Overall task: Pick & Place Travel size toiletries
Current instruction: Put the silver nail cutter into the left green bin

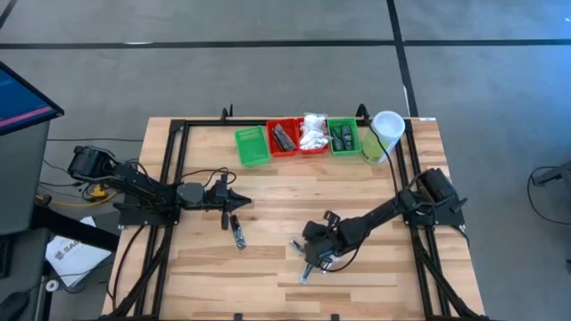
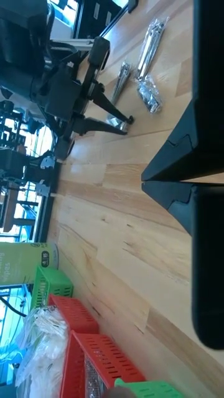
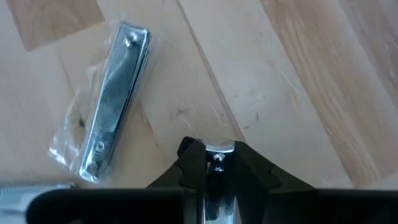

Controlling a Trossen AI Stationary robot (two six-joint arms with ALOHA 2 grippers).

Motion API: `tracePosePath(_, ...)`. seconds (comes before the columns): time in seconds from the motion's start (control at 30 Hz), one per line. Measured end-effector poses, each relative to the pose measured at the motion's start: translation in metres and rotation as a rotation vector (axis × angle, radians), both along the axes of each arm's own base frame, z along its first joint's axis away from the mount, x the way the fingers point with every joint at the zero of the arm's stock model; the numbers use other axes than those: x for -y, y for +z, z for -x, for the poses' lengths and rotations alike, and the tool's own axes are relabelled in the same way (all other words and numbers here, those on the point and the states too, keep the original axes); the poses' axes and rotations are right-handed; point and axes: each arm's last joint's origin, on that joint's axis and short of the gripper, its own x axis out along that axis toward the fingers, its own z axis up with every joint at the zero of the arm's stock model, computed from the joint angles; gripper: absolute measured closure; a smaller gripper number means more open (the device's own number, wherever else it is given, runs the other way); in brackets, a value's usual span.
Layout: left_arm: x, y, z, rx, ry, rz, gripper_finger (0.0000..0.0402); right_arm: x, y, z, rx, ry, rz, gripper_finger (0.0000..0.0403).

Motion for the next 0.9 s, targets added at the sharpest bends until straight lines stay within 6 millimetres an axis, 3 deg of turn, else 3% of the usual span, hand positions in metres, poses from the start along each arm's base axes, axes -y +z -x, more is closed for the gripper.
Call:
tracePosePath(0.17,0.000,0.000,0.000,0.000,-0.003,0.000,0.0400,0.010,0.023,-0.007,0.038,0.072,0.040,0.0356)
tracePosePath(0.33,0.000,0.000,0.000,0.000,-0.003,0.001,0.0400,0.033,0.045,-0.012,0.086,0.075,0.082,0.0356)
tracePosePath(0.57,0.000,0.000,0.000,0.000,-0.003,0.001,0.0400,0.083,0.070,-0.028,0.194,0.044,0.146,0.0356)
tracePosePath(0.9,0.000,0.001,0.000,0.006,-0.001,0.001,0.0400,0.160,0.084,-0.054,0.408,0.021,0.127,0.0356)
